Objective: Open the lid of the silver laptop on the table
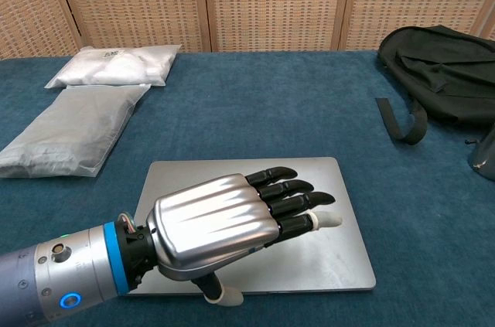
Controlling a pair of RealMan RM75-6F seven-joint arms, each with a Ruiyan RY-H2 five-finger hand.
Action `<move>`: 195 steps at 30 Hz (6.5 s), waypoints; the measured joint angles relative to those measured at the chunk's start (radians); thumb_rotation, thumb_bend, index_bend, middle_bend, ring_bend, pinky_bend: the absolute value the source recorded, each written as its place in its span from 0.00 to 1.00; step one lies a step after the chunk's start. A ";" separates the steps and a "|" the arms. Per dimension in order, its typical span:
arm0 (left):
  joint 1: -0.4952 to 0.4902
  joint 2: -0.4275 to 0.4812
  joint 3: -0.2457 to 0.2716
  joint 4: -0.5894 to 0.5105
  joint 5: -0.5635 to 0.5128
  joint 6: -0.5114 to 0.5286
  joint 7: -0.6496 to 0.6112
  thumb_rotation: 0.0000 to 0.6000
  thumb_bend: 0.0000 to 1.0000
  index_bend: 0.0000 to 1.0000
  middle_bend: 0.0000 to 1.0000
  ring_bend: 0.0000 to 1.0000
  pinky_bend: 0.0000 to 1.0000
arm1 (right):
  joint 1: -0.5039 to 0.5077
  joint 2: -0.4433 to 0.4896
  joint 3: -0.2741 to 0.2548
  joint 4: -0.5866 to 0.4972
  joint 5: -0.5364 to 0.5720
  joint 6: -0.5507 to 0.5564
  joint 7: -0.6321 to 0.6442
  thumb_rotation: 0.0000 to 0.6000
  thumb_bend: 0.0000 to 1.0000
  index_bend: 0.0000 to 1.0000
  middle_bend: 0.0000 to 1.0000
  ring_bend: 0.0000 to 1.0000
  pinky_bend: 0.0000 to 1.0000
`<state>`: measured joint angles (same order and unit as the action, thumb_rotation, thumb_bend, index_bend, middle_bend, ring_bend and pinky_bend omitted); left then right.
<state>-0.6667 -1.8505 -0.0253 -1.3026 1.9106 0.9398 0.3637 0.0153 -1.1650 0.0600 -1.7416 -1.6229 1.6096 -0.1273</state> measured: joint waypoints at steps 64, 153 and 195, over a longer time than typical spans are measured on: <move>-0.007 -0.177 -0.173 0.071 -0.289 0.191 0.318 1.00 0.46 0.00 0.00 0.00 0.00 | 0.012 -0.003 -0.015 -0.007 -0.024 -0.019 0.013 1.00 0.03 0.06 0.00 0.00 0.00; -0.095 -0.086 -0.229 0.120 -0.485 0.224 0.216 1.00 0.45 0.00 0.00 0.00 0.00 | 0.630 -0.355 -0.016 0.113 0.504 -0.781 -0.217 1.00 0.98 0.19 0.12 0.05 0.11; -0.263 0.033 -0.436 0.248 -0.765 0.138 0.199 1.00 0.37 0.00 0.00 0.00 0.00 | 0.664 -0.345 -0.047 0.141 0.516 -0.797 -0.230 1.00 0.98 0.19 0.12 0.05 0.12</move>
<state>-0.9296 -1.8177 -0.4614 -1.0546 1.1456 1.0774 0.5625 0.6794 -1.5095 0.0128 -1.6003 -1.1065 0.8124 -0.3570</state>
